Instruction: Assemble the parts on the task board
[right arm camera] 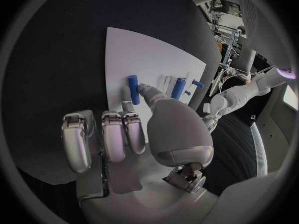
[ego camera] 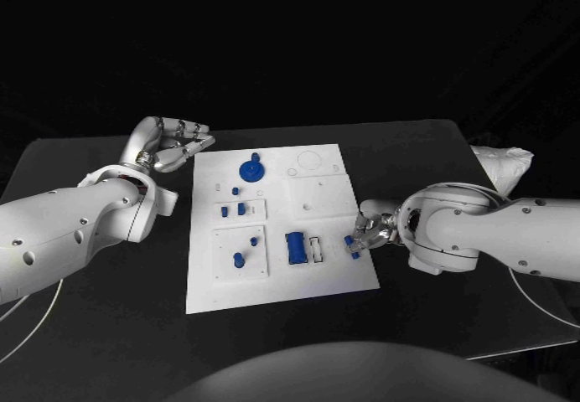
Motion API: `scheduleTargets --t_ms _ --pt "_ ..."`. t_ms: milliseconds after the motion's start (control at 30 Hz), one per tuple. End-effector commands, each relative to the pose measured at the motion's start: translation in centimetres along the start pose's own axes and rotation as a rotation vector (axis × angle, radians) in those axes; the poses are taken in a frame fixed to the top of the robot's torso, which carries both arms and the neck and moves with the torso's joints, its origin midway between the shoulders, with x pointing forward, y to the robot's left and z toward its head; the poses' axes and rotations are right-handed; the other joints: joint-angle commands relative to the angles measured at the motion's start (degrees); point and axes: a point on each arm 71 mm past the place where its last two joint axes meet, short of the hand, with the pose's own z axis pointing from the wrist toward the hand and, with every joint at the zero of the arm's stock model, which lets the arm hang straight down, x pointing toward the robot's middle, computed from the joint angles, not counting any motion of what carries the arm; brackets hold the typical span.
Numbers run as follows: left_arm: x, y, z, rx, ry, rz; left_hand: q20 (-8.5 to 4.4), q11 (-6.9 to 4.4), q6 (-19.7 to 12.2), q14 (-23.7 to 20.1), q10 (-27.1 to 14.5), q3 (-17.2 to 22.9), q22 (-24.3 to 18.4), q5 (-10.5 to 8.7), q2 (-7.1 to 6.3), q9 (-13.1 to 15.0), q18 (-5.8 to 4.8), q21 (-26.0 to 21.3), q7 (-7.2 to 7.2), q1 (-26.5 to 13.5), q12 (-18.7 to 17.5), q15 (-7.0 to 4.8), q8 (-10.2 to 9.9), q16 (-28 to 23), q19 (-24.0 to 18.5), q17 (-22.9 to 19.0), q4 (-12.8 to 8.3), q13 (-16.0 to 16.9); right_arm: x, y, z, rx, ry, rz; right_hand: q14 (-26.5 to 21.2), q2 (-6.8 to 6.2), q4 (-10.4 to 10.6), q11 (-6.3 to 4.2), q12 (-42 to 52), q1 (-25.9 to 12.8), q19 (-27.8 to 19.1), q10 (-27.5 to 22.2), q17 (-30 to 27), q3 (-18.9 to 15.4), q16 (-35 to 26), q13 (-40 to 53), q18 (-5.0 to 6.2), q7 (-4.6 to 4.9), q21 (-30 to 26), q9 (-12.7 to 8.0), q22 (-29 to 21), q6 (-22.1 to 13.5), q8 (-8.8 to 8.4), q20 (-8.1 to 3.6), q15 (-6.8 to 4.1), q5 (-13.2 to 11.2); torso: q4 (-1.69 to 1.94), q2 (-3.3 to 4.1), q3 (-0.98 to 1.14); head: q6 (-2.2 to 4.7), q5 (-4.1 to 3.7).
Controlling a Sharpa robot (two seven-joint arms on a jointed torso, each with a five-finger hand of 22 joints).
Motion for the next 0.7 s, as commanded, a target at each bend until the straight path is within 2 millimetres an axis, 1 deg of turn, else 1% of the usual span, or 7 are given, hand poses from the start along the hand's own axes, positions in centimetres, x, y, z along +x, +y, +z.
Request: scheduleTargets --t_ms 33,133,267,433,567,700 --pt "0.22 -0.2 0.08 0.01 0.015 -0.006 -0.15 0.02 0.3 6.06 0.3 -0.23 15.09 0.23 0.73 -0.08 -0.42 0.14 -0.05 -0.03 -0.05 -0.12 -0.28 0.15 6.13 15.1 0.03 -0.01 -0.03 -0.9 -0.13 0.057 0.014 0.096 6.07 -0.63 -1.91 -0.36 0.16 0.04 5.99 5.99 15.08 2.1 0.24 15.04 -0.39 0.23 0.26 -23.28 15.08 -0.13 -0.37 -0.26 -0.23 -0.45 -0.02 -0.05 -0.01 0.0 -0.06" --pt "0.26 -0.21 0.1 0.011 0.016 -0.006 -0.15 0.02 0.3 6.06 0.3 -0.23 15.09 0.23 0.73 -0.08 -0.42 0.14 -0.05 -0.03 -0.05 -0.12 -0.28 0.15 6.13 15.1 0.03 -0.01 -0.47 -1.0 -0.26 0.051 0.005 0.135 6.07 -0.91 -1.93 -0.36 0.16 -0.26 5.99 5.99 15.08 2.05 0.24 15.04 -0.39 0.23 0.26 -23.79 15.08 -0.05 -0.73 -0.24 -0.22 -1.21 -0.03 -0.09 -0.02 0.0 -0.11" --pt "0.33 -0.24 0.14 0.011 0.017 -0.007 -0.15 0.02 0.3 6.06 0.3 -0.23 15.09 0.23 0.73 -0.08 -0.42 0.14 -0.05 -0.03 -0.05 -0.12 -0.28 0.15 6.13 15.1 0.03 -0.01 -0.69 -1.17 -0.27 0.05 0.013 0.173 6.07 -1.04 -1.97 -0.37 0.16 -0.34 5.99 5.99 15.08 2.03 0.24 15.04 -0.39 0.21 0.26 -23.98 15.08 0.02 -0.84 -0.24 -0.22 -1.49 0.05 -0.02 -0.02 0.0 -0.13" --pt "0.34 -0.24 0.14 0.011 0.017 -0.007 -0.15 0.02 0.3 6.06 0.3 -0.23 15.09 0.23 0.73 -0.08 -0.42 0.14 -0.05 -0.03 -0.05 -0.12 -0.28 0.15 6.13 15.1 0.03 -0.01 -0.69 -1.36 -0.28 0.051 0.033 0.221 6.07 -1.14 -2.02 -0.37 0.16 -0.39 5.99 5.99 15.08 2.01 0.24 15.04 -0.39 0.2 0.26 -24.13 15.08 0.09 -0.92 -0.24 -0.22 -1.67 0.08 -0.04 -0.06 0.0 -0.12" --pt "0.27 -0.19 0.11 0.008 0.016 -0.006 -0.15 0.02 0.3 6.06 0.3 -0.23 15.09 0.23 0.73 -0.08 -0.42 0.14 -0.05 -0.03 -0.05 -0.12 -0.28 0.15 6.13 15.1 0.03 -0.01 -0.54 -1.47 -0.2 0.037 0.078 0.303 6.07 -1.23 -2.03 -0.37 0.16 -0.48 5.99 5.99 15.08 1.98 0.24 15.04 -0.39 0.23 0.26 -24.33 15.08 0.16 -1.03 -0.24 -0.23 -1.89 -0.08 -0.04 0.0 0.0 0.24" --pt "0.28 -0.21 0.09 0.008 0.016 -0.006 -0.15 0.02 0.3 6.06 0.3 -0.23 15.09 0.23 0.73 -0.08 -0.42 0.14 -0.05 -0.03 -0.05 -0.12 -0.28 0.15 6.13 15.1 0.03 -0.01 -0.36 -1.51 -0.16 0.027 0.121 0.381 6.07 -1.24 -2.03 -0.35 0.16 -0.51 5.99 5.99 15.08 1.98 0.24 15.04 -0.39 0.27 0.26 -24.4 15.08 0.21 -1.05 -0.24 -0.22 -1.97 0.01 0.04 -0.05 0.0 0.14"
